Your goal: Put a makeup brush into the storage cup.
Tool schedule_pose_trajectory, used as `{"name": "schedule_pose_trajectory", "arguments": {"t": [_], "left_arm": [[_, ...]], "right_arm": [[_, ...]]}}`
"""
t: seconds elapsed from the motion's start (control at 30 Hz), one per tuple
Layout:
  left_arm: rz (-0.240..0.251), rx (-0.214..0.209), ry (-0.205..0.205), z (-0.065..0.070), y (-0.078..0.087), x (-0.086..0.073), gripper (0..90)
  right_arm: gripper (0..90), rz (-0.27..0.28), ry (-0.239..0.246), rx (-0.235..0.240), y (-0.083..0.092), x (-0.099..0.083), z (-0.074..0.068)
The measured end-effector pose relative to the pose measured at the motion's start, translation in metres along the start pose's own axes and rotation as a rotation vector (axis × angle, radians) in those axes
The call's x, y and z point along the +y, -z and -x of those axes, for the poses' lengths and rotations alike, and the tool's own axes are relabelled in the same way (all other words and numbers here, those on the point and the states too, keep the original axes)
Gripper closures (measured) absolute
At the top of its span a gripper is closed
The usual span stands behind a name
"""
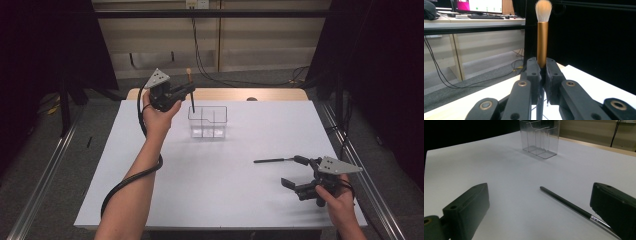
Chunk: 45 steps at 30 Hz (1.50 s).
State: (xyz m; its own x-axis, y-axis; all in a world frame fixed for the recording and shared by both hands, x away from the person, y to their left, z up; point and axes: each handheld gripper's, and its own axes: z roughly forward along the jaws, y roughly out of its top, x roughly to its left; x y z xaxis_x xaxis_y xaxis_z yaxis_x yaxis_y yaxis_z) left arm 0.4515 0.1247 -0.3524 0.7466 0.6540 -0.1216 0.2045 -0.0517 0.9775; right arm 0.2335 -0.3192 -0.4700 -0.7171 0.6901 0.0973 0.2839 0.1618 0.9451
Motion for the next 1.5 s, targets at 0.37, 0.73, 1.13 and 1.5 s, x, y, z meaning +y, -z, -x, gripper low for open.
{"name": "schedule_pose_trajectory", "arguments": {"t": [0.37,0.73,1.13,1.5], "left_arm": [[-0.002,0.012,0.006,-0.002,-0.006,-0.003,83.6],[-0.013,0.020,0.000,-0.004,-0.009,-0.009,83.5],[-0.023,0.018,0.002,-0.004,-0.011,-0.014,83.5],[-0.027,0.020,0.001,-0.004,-0.012,-0.021,83.5]], "right_arm": [[1.9,0.002,0.001,-0.001,0.001,0.000,0.000],[1.9,0.003,-0.001,-0.001,0.001,0.000,0.001],[1.9,-0.003,0.006,0.001,0.000,0.000,0.000],[1.8,0.002,0.005,-0.001,0.002,0.001,0.000]]}}
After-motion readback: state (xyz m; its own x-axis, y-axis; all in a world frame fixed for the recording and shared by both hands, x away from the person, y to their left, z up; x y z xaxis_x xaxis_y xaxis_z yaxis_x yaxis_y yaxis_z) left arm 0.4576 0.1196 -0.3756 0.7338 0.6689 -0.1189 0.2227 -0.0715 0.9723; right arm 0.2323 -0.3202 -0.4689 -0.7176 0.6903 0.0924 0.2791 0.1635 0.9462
